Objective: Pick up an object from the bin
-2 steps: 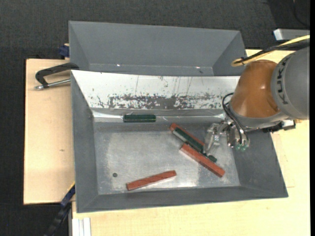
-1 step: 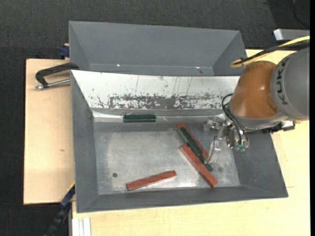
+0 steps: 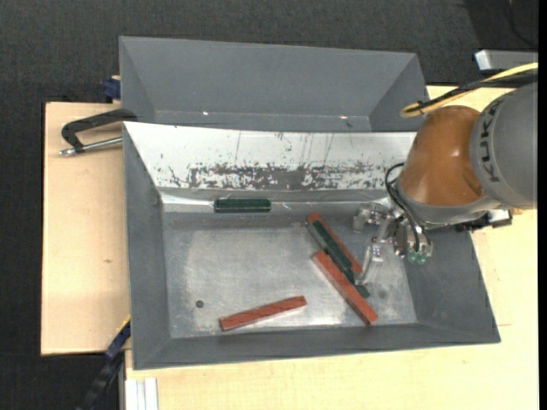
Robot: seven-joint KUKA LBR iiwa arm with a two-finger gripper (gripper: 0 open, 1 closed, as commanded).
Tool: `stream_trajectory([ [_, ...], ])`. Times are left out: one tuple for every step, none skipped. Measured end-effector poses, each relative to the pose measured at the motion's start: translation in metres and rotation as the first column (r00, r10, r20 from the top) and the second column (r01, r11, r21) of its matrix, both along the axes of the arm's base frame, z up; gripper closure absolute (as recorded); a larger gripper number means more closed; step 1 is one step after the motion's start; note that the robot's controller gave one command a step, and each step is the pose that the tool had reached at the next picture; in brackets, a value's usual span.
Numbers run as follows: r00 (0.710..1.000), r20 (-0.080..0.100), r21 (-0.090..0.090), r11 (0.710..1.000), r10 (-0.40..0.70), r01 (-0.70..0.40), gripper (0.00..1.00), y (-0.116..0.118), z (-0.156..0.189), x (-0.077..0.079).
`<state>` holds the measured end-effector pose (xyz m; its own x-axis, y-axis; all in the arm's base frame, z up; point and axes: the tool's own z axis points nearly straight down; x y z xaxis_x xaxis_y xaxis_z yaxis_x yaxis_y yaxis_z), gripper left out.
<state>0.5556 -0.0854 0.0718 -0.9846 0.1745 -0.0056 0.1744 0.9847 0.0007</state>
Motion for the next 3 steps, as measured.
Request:
stream_trajectory([
  [0.995, 0.006, 0.002, 0.995, -0.097, 0.097, 1.00, 0.0673, 0.0024, 0.0034],
  [0.995, 0.000, 0.001, 0.995, -0.097, 0.097, 0.00, 0.0671, 0.0000, 0.0014],
  [0.995, 0.000, 0.002, 0.995, -0.096, 0.096, 1.00, 0.0677, 0.0015, 0.0021],
])
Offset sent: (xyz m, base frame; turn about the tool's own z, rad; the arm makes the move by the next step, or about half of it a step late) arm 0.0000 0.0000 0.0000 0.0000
